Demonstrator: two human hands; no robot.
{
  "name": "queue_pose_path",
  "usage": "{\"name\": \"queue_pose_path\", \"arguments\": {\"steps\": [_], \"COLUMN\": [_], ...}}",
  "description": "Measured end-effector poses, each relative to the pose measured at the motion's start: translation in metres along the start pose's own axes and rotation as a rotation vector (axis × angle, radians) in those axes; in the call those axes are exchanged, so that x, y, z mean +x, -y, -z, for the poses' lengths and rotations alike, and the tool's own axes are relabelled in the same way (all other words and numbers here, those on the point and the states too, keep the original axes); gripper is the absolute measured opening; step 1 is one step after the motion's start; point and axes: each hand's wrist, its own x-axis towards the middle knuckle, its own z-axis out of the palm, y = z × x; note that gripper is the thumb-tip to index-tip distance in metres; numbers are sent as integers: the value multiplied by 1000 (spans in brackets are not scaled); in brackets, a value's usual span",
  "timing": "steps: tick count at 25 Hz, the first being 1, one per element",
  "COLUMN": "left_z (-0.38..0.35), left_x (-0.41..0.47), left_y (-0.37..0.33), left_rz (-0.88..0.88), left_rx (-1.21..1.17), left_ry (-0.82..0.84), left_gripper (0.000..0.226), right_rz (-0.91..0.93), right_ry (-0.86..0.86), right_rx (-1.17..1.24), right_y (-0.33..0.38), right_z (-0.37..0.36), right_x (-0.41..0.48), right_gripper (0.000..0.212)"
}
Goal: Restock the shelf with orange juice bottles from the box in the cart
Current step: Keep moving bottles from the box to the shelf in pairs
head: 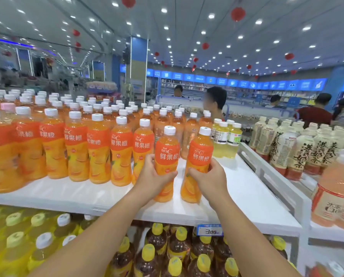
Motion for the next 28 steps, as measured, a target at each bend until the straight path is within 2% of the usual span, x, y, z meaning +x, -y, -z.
{"name": "queue_pose_path", "arguments": {"steps": [9, 14, 17, 20, 24, 28], "left_z": [1, 1, 1, -2, -9, -12], "left_x": [-8, -28, -28, -22, -14, -6], "left_y": [8, 21, 25, 26, 28, 29], "left_rz": [-21, -33, -69, -81, -56, -39], "left_rx": [0, 226, 268, 257, 273, 296], "left_ry": [-1, -172, -195, -211, -258, -272], "left_gripper": [55, 59, 38, 29, 48, 44], "right_rz": [75, 58, 57, 60, 77, 78], "right_ry": [122, 144, 167, 190, 163, 116], "right_rx": [-13, 18, 35, 49, 69, 103], "right_y": [-12, -36, -39, -37, -38, -39], "right_z": [5, 10, 7, -2, -14, -24], "right_x": [-6, -10, -6, 1, 8, 11], "right_gripper": [34, 39, 33, 33, 32, 32]}}
